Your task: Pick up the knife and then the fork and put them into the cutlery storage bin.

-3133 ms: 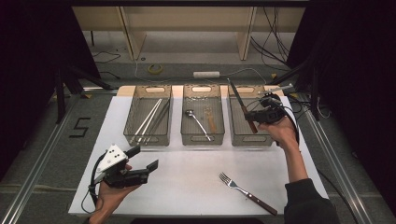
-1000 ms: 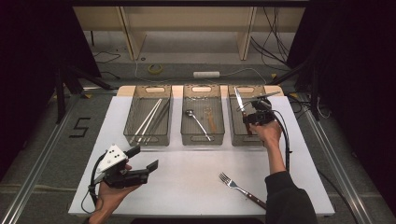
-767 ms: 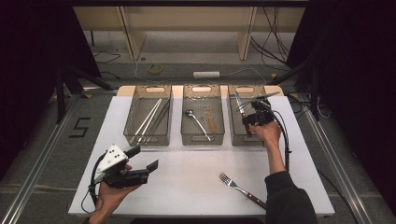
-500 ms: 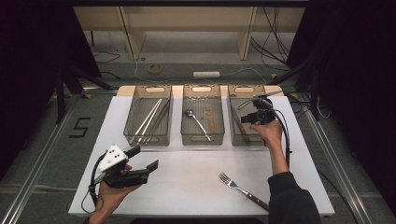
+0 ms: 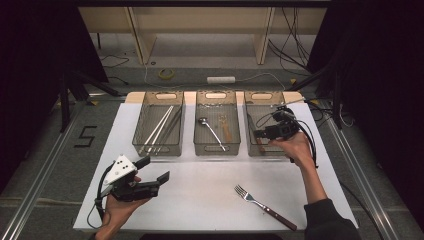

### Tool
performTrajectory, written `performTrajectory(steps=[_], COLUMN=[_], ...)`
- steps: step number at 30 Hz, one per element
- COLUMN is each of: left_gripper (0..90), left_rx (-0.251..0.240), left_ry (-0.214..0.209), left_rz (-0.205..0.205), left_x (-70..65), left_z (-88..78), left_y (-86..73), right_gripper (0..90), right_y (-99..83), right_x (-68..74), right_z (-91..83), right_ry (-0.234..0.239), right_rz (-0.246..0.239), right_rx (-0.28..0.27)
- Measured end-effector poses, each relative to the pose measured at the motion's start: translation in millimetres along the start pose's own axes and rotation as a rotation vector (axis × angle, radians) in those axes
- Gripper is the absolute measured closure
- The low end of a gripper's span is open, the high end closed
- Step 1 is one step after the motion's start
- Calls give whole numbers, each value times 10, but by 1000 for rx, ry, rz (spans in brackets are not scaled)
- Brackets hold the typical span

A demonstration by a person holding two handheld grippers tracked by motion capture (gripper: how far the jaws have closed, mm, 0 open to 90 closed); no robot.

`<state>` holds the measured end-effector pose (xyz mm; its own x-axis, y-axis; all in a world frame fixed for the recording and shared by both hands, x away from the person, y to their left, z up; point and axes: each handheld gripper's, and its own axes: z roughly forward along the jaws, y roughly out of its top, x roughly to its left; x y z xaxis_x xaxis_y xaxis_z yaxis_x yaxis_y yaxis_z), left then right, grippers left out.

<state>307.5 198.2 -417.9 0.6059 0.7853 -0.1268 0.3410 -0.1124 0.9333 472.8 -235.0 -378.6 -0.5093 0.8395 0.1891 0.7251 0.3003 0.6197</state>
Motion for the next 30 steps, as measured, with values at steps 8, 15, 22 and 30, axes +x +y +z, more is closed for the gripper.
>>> performTrajectory(steps=[8, 15, 22, 30], left_gripper=[154, 154, 154, 153], left_rx=[1, 0, 2, -1], left_ry=[0, 1, -4, -3], left_rz=[0, -2, 5, 5], left_x=[-1, -2, -12, -13], left_z=[3, -1, 1, -4], left_y=[0, -1, 4, 2], right_gripper=[401, 387, 357, 344], right_y=[-290, -566, -773, -918], right_x=[262, 327, 372, 431], right_z=[-218, -306, -306, -321], right_ry=[44, 71, 83, 91], right_rz=[-109, -127, -155, -189], right_rx=[-14, -12, 49, 94])
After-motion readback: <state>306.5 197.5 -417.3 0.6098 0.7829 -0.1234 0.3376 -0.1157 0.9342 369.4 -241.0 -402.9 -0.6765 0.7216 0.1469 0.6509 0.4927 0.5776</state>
